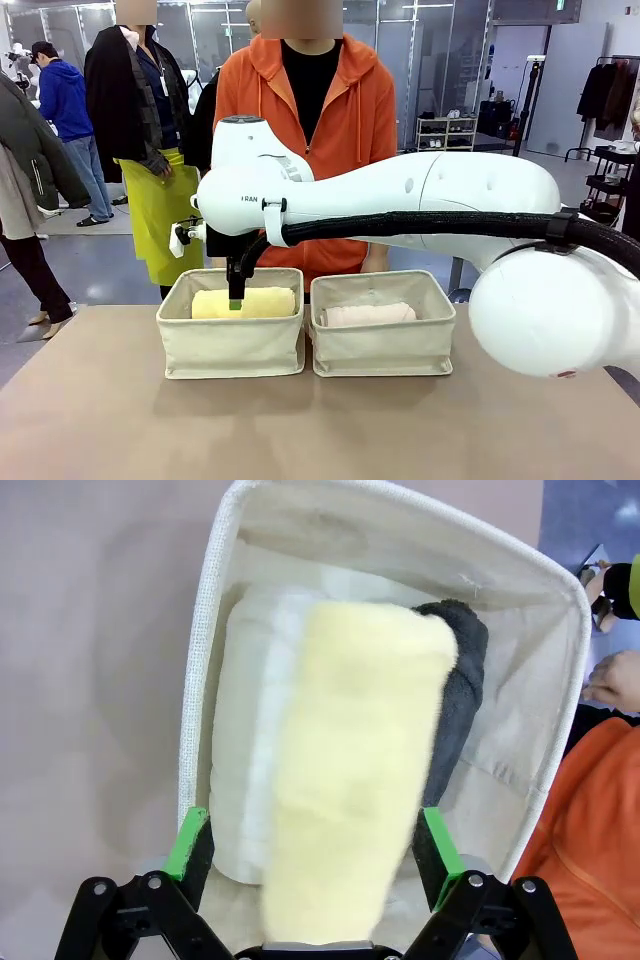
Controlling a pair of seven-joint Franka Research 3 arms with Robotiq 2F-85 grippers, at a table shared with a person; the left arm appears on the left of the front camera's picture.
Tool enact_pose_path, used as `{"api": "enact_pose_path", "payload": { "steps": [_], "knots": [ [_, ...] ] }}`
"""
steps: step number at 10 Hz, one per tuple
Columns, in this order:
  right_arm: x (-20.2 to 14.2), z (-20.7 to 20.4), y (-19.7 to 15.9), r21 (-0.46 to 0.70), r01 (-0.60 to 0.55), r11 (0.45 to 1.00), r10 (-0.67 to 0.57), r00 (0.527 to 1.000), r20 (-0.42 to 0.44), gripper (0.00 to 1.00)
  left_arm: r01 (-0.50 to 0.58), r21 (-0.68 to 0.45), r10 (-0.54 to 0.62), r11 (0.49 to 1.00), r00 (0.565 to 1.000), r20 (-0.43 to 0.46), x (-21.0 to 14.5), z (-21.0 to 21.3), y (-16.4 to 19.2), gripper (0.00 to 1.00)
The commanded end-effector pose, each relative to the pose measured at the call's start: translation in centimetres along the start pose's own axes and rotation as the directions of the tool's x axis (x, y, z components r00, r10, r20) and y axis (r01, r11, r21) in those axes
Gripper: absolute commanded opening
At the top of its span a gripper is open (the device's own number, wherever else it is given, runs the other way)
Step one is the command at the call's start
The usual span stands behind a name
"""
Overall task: Divide the towels into two baskets.
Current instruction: Pick up one hotel-folded towel from the bottom of the table and place it in the Fabric basket indicated by the person.
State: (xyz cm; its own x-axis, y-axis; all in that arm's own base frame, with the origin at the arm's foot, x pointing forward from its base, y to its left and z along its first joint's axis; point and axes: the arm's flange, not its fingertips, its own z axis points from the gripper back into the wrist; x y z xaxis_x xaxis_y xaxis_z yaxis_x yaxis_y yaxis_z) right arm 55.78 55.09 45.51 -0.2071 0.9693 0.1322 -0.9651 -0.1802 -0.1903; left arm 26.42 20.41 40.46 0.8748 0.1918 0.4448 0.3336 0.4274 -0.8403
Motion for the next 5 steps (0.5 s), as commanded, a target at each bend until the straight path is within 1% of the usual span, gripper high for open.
{"api": "enact_pose_path", "payload": {
  "steps": [1, 5],
  "knots": [
    [-0.15, -0.31, -0.02, 0.004, 0.001, 1.000, -0.001, 1.000, -0.003, 1.00, 0.013, -0.020, -0.012, 1.000, 1.000, 0.013, -0.08, 0.26, -0.06, 1.00],
    [-0.15, -0.31, -0.02, 0.004, 0.001, 1.000, -0.001, 1.000, -0.003, 1.00, 0.013, -0.020, -0.012, 1.000, 1.000, 0.013, -0.08, 0.26, -0.06, 1.00]
  ]
}}
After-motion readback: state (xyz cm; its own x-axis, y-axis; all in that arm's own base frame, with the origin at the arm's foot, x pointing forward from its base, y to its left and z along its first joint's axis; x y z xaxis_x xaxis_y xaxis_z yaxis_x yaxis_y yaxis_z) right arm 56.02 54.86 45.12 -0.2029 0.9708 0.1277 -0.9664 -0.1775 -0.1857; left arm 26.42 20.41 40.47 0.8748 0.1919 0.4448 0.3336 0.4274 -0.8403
